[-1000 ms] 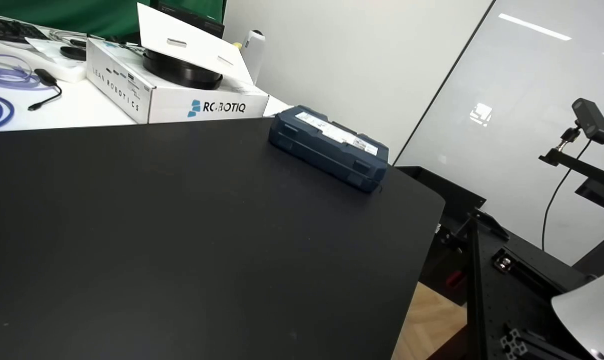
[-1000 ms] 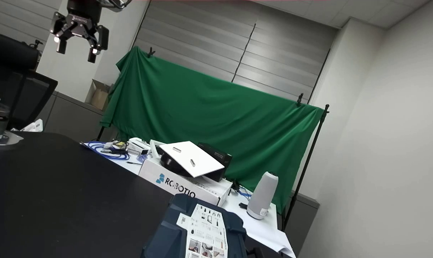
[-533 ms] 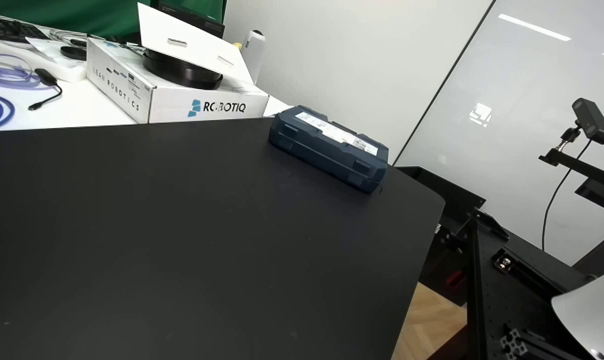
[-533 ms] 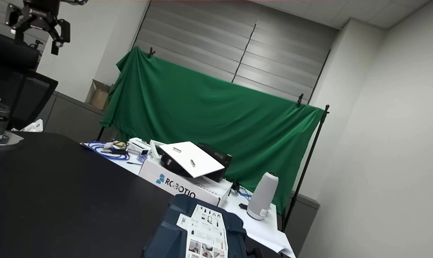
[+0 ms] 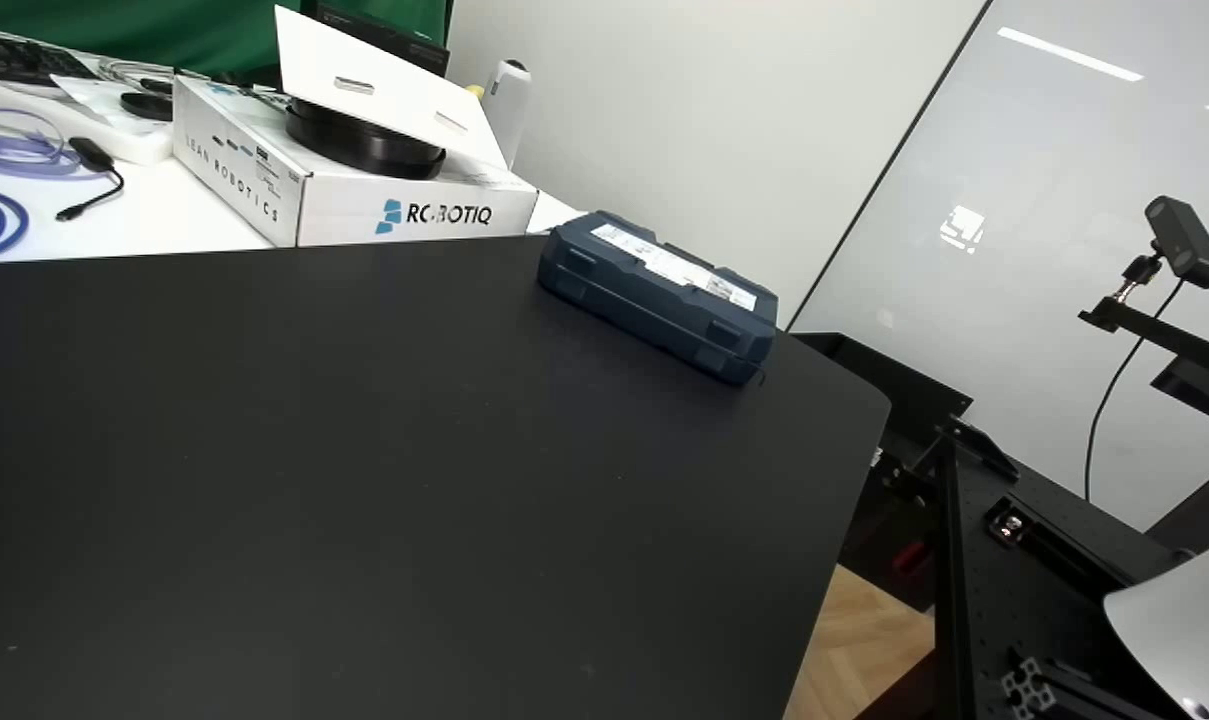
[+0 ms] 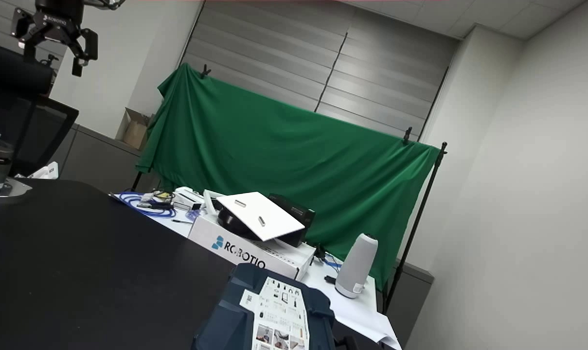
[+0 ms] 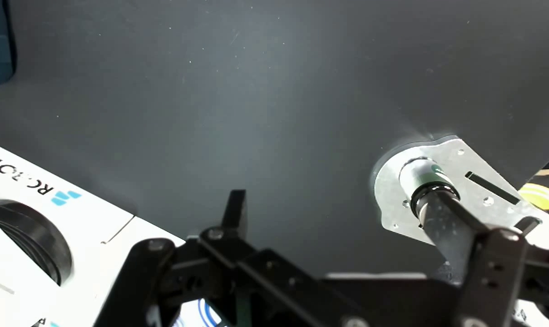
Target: Pick up the medicine bottle and move it to the right.
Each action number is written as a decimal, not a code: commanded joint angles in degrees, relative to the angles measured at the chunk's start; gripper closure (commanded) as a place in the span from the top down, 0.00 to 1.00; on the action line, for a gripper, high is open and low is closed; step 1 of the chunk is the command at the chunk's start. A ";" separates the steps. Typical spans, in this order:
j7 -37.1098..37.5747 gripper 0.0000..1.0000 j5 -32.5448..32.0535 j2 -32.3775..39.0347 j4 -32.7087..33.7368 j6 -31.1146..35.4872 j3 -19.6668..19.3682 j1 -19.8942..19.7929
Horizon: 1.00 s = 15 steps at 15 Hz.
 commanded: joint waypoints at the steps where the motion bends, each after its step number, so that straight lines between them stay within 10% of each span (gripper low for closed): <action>1: 0.01 1.00 -0.96 1.11 1.14 0.10 -1.28 1.38; 15: -2.44 1.00 -2.70 34.70 36.07 -6.16 -7.15 11.07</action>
